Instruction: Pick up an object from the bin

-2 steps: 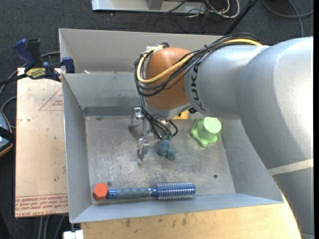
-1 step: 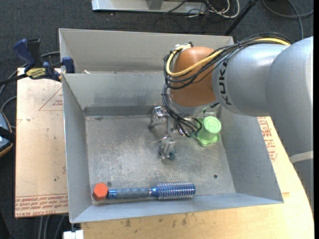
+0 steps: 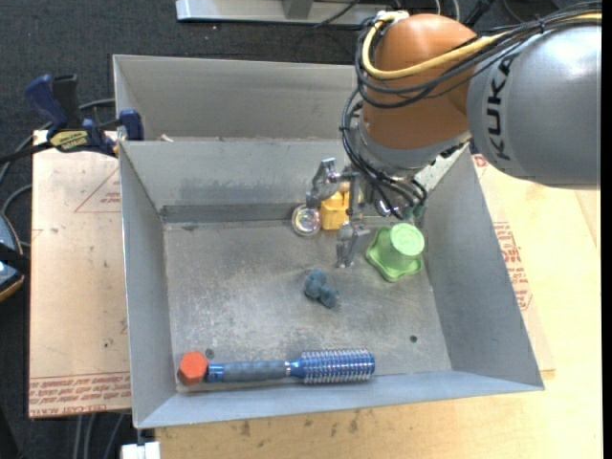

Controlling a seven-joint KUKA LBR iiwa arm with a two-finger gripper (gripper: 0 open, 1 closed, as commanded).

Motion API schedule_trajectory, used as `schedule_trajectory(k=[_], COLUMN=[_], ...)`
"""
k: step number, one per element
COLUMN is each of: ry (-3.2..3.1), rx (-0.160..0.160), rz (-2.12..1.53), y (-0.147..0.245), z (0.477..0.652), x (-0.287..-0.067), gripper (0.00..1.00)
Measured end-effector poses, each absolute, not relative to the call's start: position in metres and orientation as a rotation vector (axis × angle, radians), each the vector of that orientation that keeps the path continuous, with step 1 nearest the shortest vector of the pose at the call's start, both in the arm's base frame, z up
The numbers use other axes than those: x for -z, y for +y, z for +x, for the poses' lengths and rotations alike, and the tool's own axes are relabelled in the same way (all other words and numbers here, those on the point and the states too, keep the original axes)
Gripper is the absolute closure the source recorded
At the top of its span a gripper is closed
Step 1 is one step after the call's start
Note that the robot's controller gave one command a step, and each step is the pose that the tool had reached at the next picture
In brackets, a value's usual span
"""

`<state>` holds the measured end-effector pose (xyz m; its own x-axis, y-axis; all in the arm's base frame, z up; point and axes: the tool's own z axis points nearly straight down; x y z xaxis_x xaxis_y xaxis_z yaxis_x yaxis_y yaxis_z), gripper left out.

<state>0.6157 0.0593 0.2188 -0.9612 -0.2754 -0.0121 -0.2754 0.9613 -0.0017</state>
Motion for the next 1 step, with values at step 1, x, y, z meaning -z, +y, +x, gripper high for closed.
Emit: schedule_trajectory(k=[1], ry=[3.087], rx=[-0.005], rz=[-0.516], y=[0.03], z=[0.5426], x=[-0.0884], gripper=[0.0])
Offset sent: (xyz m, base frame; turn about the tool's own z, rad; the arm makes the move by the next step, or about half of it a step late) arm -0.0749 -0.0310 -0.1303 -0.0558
